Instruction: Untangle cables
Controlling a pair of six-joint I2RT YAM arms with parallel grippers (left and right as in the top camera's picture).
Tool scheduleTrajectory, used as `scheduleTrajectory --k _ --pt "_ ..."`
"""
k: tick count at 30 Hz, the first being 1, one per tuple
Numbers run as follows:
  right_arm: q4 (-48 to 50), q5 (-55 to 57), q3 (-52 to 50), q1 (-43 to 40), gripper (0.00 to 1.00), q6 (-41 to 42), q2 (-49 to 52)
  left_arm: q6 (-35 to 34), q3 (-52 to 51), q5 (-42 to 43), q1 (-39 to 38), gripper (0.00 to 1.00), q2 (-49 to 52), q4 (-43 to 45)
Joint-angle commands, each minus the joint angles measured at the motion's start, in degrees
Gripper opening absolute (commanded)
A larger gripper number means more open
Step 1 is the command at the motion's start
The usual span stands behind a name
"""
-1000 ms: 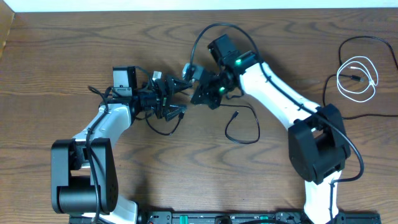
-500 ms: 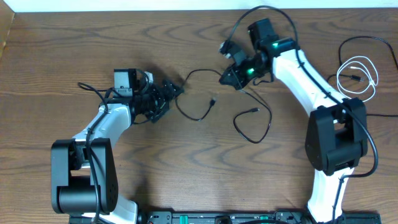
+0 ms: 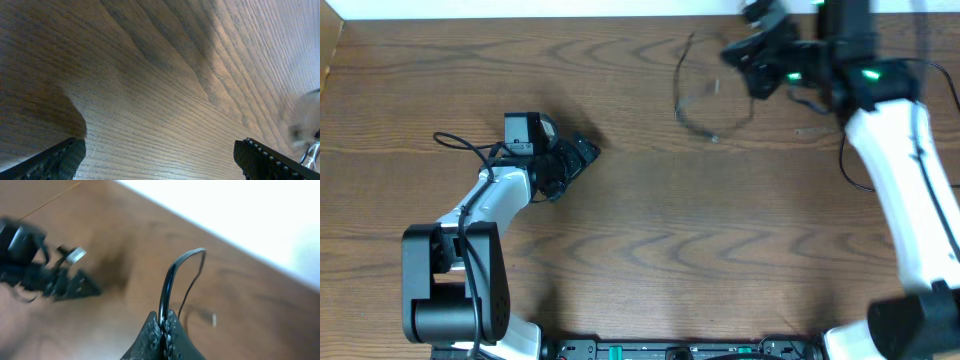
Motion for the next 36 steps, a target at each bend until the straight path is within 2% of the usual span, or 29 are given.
scheduleTrajectory --k 1,7,12,14,28,29,31,32,33,34,36 --pt "-0.3 10.3 0.7 -1.9 0.01 1.4 -2.8 0.8 0.1 -1.1 -0.1 1.0 0.4 -0.3" --pt "-1.8 30.3 0.6 -5.6 0.01 5.3 -3.7 0.8 0.1 -1.2 -0.1 0.99 0.4 0.8" --pt "-4.7 42.4 0.6 -8.7 0.01 10.2 -1.0 2.7 0.1 -1.2 -0.1 0.99 0.4 0.7" --pt "-6.0 43.7 0.6 -9.9 0.01 11.0 0.4 4.7 0.1 -1.2 -0.1 0.99 0.4 0.7" --pt "-9.2 45.8 0.6 -18.3 0.02 14.3 9.8 4.6 0.1 -1.2 -0.1 0.99 0.4 0.7" --pt "-9.4 45.8 0.6 -18.9 0.14 14.4 9.9 4.6 0.1 -1.2 -0.1 0.99 0.4 0.7" --pt "-10.0 44.4 0.6 -20.0 0.7 14.4 10.1 4.6 0.1 -1.2 -0.1 0.99 0.4 0.7" --pt "-10.1 42.9 0.6 -20.4 0.85 14.4 10.1 4.6 0.1 -1.2 -0.1 0.99 0.4 0.7" --pt "-10.2 40.9 0.6 -20.7 0.96 14.4 10.1 4.7 0.1 -1.2 -0.1 0.99 0.4 0.7" --pt "-10.2 38.8 0.6 -20.9 0.99 14.3 10.1 4.6 0.1 -1.2 -0.1 0.99 0.4 0.7" --pt "-10.2 35.7 0.6 -21.0 0.99 14.3 10.1 4.6 0.1 -1.2 -0.1 0.99 0.4 0.7"
